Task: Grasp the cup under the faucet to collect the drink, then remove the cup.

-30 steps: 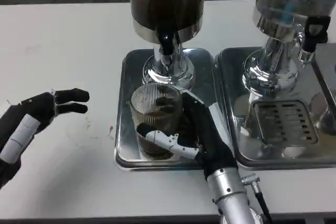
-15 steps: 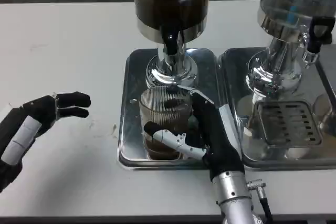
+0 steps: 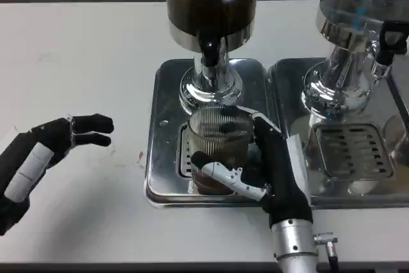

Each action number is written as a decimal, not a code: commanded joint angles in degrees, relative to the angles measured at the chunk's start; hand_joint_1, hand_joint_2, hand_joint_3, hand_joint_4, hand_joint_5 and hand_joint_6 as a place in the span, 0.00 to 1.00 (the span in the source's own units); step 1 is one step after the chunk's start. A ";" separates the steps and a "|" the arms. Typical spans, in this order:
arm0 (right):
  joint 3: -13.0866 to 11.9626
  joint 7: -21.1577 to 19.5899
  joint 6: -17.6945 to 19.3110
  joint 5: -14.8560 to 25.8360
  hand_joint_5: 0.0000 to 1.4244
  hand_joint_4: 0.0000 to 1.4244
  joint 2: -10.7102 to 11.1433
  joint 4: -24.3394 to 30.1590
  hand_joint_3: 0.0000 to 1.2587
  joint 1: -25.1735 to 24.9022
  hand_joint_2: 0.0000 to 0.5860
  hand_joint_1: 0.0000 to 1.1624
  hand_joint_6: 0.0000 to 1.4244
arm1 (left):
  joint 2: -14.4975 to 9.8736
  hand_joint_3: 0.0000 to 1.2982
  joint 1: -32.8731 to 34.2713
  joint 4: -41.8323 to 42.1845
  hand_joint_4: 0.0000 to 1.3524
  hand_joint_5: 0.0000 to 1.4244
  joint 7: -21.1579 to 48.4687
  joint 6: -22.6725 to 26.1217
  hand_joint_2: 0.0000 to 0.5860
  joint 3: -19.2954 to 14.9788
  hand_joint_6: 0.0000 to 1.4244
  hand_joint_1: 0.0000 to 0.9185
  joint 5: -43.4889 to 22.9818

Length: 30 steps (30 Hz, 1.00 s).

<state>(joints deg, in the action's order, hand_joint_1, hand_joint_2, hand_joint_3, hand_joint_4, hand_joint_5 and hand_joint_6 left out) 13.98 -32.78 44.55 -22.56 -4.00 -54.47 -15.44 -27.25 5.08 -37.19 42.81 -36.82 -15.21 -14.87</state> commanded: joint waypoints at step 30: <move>-3.99 0.14 0.77 -2.53 0.76 0.66 1.65 26.70 0.60 14.78 0.07 0.89 1.00 | -1.15 0.33 2.31 -1.19 0.26 0.27 0.85 -1.99 0.10 2.18 0.15 0.00 1.53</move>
<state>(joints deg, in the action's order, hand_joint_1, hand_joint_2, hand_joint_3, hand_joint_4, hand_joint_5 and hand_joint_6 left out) 10.60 -31.86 44.40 -24.73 -2.28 -31.65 -1.77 -28.00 7.31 -39.06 43.39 -37.21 -14.00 -14.46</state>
